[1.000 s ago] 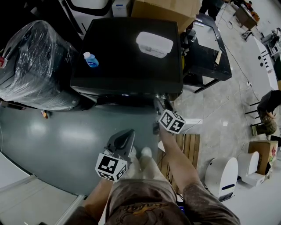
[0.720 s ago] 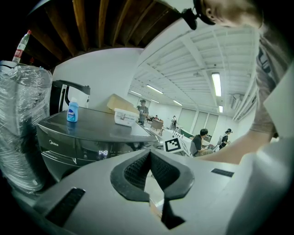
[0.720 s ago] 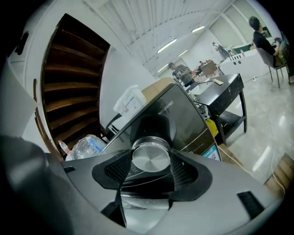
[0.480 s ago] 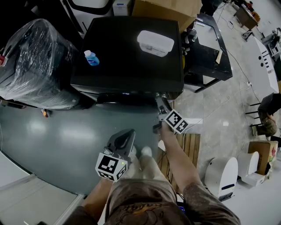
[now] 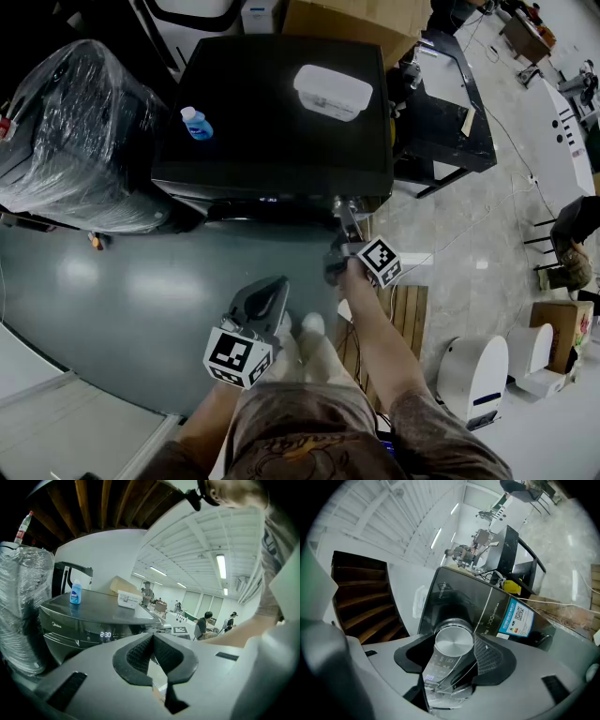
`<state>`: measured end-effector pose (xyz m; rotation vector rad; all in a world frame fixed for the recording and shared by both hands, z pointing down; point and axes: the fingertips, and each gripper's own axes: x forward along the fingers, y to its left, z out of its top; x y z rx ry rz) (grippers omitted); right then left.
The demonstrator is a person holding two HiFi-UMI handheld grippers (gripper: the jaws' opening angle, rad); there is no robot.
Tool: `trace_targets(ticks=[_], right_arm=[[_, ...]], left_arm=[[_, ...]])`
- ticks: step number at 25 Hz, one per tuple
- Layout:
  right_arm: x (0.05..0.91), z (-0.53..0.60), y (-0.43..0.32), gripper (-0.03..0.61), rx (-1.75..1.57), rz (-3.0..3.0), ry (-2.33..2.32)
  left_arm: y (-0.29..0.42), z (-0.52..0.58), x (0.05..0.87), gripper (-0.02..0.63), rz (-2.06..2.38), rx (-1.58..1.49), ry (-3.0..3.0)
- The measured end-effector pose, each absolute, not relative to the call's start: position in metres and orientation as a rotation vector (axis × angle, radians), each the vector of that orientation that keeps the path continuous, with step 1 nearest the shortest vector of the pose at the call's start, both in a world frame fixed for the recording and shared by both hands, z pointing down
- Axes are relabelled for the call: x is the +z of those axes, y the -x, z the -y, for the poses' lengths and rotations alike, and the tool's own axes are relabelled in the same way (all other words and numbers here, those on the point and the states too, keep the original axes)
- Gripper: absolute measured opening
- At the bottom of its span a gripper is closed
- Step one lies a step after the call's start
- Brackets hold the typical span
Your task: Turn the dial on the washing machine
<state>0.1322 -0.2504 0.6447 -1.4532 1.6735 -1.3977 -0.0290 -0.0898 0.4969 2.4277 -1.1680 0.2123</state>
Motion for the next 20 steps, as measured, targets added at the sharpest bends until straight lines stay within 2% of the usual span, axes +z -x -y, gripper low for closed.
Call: trace_targets(ticks=[20], right_arm=[[0.656, 0.247, -0.137, 0.261, -1.484, -1.299, 1.247]], left_arm=[[0.026, 0.086, 0.499, -0.008, 1.155, 0.221, -2.428]])
